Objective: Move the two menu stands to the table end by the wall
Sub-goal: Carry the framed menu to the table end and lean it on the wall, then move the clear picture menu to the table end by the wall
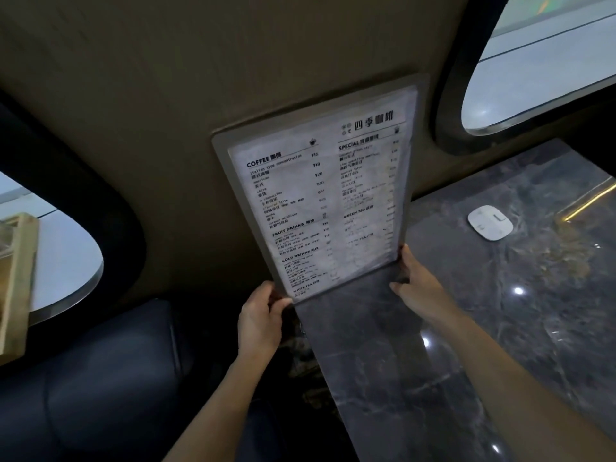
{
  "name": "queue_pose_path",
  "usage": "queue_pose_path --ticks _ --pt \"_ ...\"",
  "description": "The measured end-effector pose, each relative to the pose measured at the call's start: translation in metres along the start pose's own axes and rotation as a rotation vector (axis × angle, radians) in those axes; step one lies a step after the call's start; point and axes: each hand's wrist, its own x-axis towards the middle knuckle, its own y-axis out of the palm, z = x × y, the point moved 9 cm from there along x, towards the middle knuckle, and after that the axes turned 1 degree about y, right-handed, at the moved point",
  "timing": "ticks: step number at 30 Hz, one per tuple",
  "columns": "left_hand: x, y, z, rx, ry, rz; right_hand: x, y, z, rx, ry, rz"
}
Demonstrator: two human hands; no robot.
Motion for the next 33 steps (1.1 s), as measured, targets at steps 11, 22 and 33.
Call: queue_pose_path --ticks 11,22,33 --pt "0.000 -0.001 0.005 0.035 -0.001 -0.028 -0.002 0.000 0.018 -0.031 -0.065 -0.011" --pt "-0.029 0.007 -0.028 0.157 -0.046 0.125 -0.030 -0.018 -0.009 -0.207 -0.051 -0.127" --pt "-0.088 0.122 -0.149 0.203 0.392 0.453 -0.133 -0.082 -0.075 -0.286 -0.051 -0.354"
